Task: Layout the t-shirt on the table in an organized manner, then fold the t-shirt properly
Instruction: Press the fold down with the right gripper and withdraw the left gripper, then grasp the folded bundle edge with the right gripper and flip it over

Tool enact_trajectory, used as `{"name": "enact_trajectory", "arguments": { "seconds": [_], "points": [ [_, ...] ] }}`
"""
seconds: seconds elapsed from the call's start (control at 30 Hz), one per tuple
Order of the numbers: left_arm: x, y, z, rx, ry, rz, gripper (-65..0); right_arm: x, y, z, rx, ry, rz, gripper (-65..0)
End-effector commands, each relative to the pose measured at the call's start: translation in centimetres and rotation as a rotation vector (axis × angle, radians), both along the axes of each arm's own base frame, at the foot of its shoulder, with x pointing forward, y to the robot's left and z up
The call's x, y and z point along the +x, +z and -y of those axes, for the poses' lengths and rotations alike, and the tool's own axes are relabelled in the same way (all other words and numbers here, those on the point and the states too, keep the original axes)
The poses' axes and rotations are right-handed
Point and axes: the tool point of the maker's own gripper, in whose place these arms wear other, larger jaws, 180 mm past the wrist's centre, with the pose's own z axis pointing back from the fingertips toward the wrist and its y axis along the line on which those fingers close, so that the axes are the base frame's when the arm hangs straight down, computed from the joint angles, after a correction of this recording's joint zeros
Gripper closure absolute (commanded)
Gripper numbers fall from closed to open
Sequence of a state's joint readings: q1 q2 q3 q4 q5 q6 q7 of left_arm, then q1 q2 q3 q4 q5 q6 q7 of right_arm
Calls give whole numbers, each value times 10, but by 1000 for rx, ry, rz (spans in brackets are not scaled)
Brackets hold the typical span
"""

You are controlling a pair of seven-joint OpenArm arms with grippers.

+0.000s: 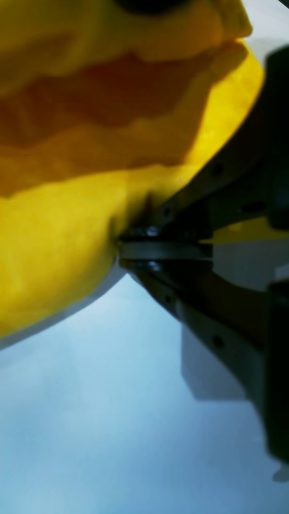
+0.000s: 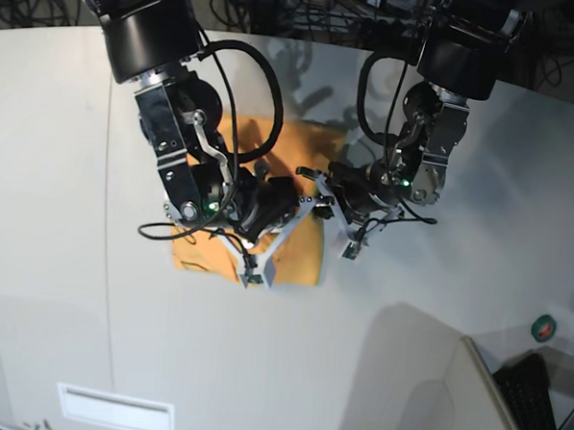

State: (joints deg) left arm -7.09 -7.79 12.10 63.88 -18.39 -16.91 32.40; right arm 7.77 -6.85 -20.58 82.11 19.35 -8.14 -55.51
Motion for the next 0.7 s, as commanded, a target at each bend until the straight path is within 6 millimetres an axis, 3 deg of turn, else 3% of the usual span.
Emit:
{"name": "enact_trajectory", "arguments": {
  "seconds": [0.0,0.3,0.4,0.5,0.6,0.67],
  "points": [
    [12,12,3,-21,1,45,0,13,16,-7,32,-5,49,0],
    [14,16,2,-28,7,53,0,10,6,-6,22,-11,22,0],
    [21,35,-31,-13,70,118,0,12,6,-6,27,-17,34,0],
    [22,66,-79,16,172,210,0,12,6,-7,29,-20,41,0],
    [5,81,-126,81,228,245,0,12,6,-7,29,-20,41,-299],
    [-12,79,-156,131,261,230,0,12,7,-8,39,-22,41,-443]
  ]
}}
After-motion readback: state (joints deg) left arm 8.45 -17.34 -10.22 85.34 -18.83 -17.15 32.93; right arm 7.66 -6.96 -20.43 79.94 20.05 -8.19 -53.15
